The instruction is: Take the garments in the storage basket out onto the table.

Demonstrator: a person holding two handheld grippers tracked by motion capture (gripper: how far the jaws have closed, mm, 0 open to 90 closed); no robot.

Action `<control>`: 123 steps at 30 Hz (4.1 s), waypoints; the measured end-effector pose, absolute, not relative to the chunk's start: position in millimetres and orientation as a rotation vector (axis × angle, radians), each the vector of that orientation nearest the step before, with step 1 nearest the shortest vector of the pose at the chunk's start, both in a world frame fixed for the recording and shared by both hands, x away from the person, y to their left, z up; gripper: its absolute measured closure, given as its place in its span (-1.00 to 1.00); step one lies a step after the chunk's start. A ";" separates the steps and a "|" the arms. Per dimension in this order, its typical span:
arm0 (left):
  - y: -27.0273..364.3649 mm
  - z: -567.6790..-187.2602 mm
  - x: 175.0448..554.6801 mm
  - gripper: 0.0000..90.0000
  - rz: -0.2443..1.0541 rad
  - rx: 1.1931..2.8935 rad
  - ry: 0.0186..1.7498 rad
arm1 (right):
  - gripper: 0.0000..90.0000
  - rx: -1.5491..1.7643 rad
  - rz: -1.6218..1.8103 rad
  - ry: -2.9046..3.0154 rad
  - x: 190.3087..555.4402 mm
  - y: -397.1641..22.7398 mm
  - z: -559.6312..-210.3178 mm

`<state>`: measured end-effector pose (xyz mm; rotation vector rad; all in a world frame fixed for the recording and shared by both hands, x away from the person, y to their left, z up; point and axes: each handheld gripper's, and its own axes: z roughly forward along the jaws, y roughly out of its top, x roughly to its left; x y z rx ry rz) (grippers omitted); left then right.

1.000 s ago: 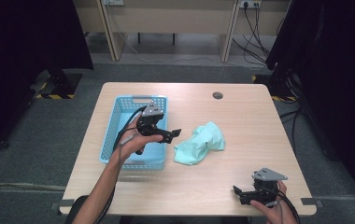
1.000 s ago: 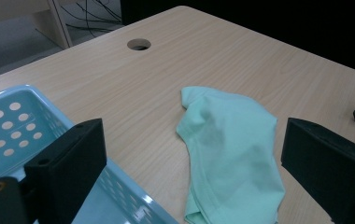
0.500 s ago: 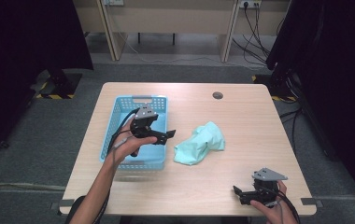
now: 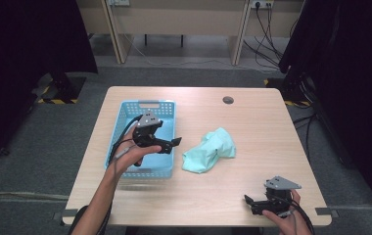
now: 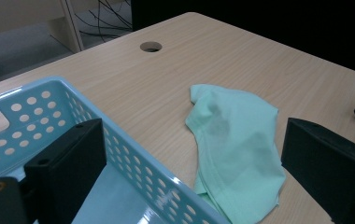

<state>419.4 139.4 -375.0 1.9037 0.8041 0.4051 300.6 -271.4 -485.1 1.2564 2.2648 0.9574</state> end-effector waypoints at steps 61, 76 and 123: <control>162.5 -378.0 381.5 -0.86 0.448 1.906 0.803 | -1.00 1.257 0.958 2.263 300.4 -271.1 -485.2; 166.4 -380.1 374.3 -0.86 0.454 1.912 0.805 | -1.00 1.256 0.959 2.263 300.4 -271.1 -485.2; 204.1 -403.6 337.5 -0.87 0.435 1.888 0.866 | -1.00 1.258 0.958 2.261 300.4 -270.9 -485.2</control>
